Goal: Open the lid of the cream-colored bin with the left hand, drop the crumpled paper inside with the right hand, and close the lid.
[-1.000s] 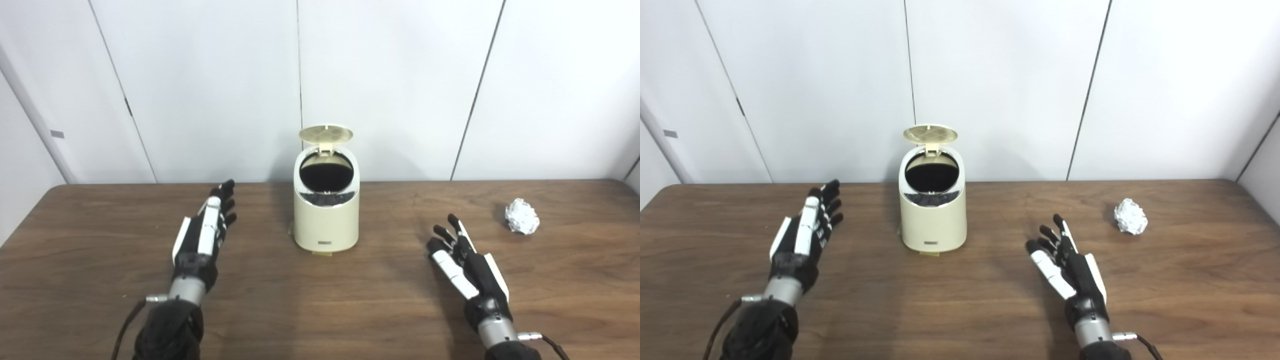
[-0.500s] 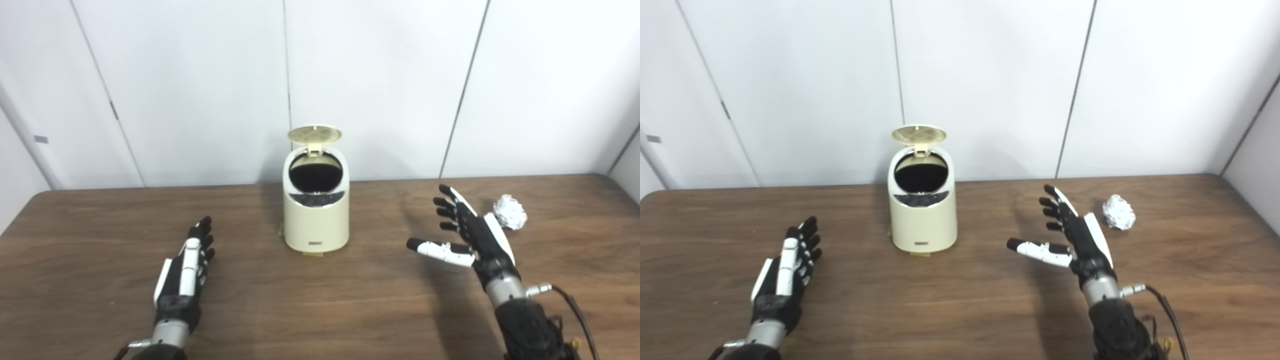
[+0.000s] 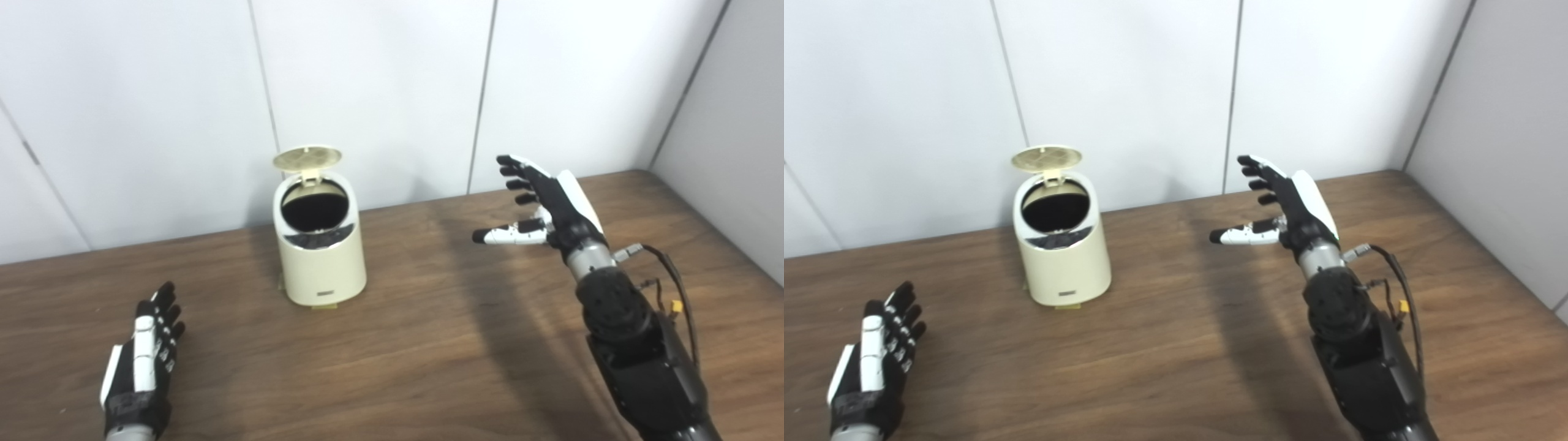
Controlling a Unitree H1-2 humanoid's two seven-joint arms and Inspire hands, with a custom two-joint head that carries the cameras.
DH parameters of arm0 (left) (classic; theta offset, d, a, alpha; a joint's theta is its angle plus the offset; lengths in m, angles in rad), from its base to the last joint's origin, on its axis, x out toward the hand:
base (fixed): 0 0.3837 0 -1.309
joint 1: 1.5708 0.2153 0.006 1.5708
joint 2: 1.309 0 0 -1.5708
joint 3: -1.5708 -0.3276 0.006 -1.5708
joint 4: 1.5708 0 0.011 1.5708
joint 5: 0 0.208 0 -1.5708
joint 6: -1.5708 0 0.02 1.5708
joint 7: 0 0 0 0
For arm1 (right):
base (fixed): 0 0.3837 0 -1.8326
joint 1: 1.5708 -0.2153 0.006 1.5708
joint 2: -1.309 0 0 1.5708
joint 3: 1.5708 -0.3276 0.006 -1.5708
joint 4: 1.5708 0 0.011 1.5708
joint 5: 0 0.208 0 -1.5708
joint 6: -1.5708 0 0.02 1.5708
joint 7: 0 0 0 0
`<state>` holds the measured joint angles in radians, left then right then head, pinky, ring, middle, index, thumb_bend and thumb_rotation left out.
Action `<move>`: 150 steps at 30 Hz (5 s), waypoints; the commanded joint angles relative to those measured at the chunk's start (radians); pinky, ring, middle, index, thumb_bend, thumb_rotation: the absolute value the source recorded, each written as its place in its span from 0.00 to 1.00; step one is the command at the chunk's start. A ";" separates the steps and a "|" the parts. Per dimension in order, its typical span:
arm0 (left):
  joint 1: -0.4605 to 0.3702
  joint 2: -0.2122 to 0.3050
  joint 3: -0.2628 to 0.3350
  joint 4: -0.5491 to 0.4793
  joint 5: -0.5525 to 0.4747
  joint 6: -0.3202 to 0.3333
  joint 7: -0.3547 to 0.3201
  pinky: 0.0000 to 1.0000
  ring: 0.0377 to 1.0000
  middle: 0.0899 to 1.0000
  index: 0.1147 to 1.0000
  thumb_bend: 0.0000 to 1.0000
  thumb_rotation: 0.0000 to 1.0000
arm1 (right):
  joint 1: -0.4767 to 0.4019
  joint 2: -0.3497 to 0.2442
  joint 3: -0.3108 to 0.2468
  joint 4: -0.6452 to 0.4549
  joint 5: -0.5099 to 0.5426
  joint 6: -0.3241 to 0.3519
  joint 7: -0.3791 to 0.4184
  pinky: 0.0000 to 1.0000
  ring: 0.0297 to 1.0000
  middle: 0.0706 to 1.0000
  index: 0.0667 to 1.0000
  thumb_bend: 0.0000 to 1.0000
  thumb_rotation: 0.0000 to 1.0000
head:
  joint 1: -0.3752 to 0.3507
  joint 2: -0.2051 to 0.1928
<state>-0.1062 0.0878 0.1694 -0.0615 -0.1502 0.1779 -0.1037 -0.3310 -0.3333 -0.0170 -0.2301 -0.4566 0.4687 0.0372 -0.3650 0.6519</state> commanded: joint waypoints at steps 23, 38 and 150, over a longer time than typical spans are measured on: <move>-0.030 0.064 -0.004 -0.047 -0.041 -0.007 -0.017 1.00 1.00 1.00 1.00 0.61 0.92 | -0.212 -0.238 0.028 0.310 -0.365 0.001 0.227 0.81 0.86 0.85 0.84 0.88 0.03 | -0.073 0.002; -0.024 0.071 -0.011 -0.096 -0.035 0.044 -0.007 1.00 1.00 1.00 1.00 0.60 0.90 | -0.338 -0.203 0.059 0.552 -0.466 0.001 0.339 0.71 0.83 0.85 0.82 0.89 0.07 | -0.079 -0.001; 0.045 -0.005 -0.124 -0.027 0.077 -0.051 0.030 1.00 0.98 0.96 1.00 0.57 0.82 | -0.367 0.241 0.273 0.365 -0.314 -0.394 -0.225 0.35 0.35 0.48 0.48 0.51 0.00 | 0.352 -0.119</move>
<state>-0.0521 0.0903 0.0572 -0.0961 -0.0748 0.1321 -0.0721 -0.6328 -0.0925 0.2698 0.1452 -0.7714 0.1086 -0.1499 -0.0138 0.5323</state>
